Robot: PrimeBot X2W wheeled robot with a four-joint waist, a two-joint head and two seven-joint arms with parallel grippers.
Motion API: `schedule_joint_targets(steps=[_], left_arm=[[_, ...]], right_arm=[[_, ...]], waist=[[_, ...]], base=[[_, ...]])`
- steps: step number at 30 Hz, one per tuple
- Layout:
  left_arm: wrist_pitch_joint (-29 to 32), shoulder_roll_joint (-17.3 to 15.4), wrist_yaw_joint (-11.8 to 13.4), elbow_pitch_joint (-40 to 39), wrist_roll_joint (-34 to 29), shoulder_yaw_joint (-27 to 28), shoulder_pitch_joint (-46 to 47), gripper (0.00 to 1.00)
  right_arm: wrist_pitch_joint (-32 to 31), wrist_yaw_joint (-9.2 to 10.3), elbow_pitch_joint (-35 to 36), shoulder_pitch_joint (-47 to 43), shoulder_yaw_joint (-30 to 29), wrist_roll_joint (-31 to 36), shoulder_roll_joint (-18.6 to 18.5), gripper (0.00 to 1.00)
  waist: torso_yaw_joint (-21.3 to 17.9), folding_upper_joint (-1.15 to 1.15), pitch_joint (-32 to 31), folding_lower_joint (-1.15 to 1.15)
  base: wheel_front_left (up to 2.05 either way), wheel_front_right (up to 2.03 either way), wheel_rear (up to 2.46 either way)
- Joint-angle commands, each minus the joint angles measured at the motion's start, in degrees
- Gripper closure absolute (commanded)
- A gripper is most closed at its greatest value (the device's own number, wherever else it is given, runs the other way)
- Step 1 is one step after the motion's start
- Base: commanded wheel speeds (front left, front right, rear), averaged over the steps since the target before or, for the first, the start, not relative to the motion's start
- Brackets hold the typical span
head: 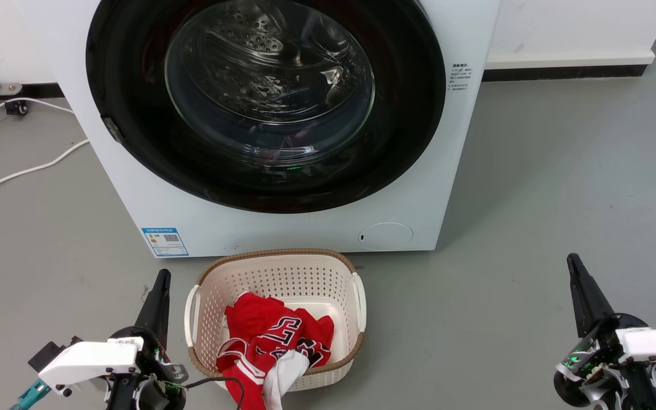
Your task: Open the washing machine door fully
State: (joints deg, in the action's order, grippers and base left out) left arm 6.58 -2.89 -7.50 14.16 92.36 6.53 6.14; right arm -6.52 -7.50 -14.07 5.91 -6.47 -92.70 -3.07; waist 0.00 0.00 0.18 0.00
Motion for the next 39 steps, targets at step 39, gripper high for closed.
schedule_joint_targets(steps=[39], left_arm=[[0.10,0.07,-0.12,-0.04,0.12,0.07,0.36,1.00]], right_arm=[[-0.13,0.02,-0.09,0.78,-0.11,0.43,0.21,1.00]], waist=[[0.00,0.00,0.00,0.00]], base=[[0.00,0.00,0.00]])
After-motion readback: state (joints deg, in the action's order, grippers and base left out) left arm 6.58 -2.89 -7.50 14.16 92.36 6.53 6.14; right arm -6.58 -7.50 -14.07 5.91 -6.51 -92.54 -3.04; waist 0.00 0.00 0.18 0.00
